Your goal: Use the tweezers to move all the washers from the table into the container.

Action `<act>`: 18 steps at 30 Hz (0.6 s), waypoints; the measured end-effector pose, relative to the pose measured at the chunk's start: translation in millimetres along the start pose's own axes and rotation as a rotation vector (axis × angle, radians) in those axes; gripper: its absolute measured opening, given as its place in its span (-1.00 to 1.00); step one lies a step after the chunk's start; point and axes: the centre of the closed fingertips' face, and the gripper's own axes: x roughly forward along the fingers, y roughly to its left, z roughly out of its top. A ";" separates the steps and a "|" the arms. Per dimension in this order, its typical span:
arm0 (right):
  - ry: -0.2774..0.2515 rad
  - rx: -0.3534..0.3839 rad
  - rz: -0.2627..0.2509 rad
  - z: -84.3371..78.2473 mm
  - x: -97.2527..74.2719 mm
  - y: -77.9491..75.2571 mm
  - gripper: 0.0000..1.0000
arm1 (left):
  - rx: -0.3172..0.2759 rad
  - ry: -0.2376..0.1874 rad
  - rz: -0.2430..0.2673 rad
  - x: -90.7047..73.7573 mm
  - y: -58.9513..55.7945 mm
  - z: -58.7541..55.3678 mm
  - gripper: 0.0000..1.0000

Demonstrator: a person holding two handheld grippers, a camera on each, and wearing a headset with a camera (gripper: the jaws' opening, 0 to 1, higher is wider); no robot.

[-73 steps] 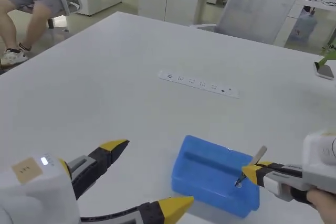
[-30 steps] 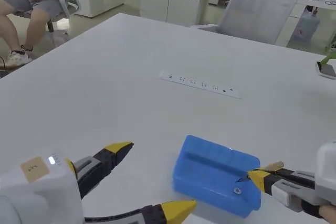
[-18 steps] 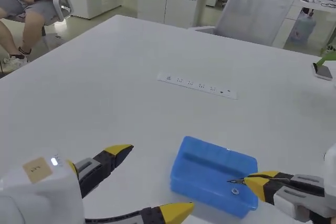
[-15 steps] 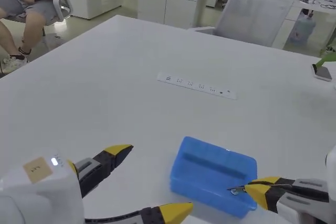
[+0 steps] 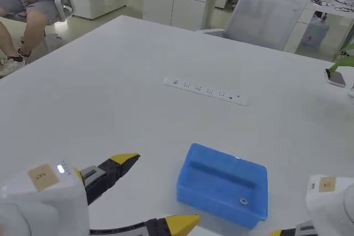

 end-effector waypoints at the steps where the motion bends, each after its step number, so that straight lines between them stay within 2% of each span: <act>1: 0.017 -0.014 -0.010 -1.0 1.9 -0.3 -0.97 | 0.002 0.002 0.001 0.0 -0.1 -0.1 0.59; 6: 0.034 -0.020 0.006 0.1 10.0 4.1 -0.96 | 0.012 0.017 0.001 0.5 0.2 -2.7 0.56; 9: 0.046 -0.043 -0.004 -0.9 14.4 5.4 -0.96 | 0.019 0.024 0.001 0.6 0.4 -3.9 0.55; 11: 0.018 -0.041 -0.010 3.3 13.6 3.9 -0.95 | 0.023 0.026 0.001 0.7 1.1 -4.3 0.55; 14: -0.039 0.001 -0.007 8.2 15.4 0.4 -0.95 | 0.029 0.029 0.003 1.0 1.9 -5.0 0.55; 16: -0.081 0.043 -0.004 10.3 16.0 -0.2 -0.95 | 0.032 0.032 0.001 1.4 1.4 -5.3 0.54; 18: -0.144 0.099 -0.005 12.1 16.6 -2.3 -0.95 | 0.035 0.038 0.001 1.7 1.0 -6.0 0.53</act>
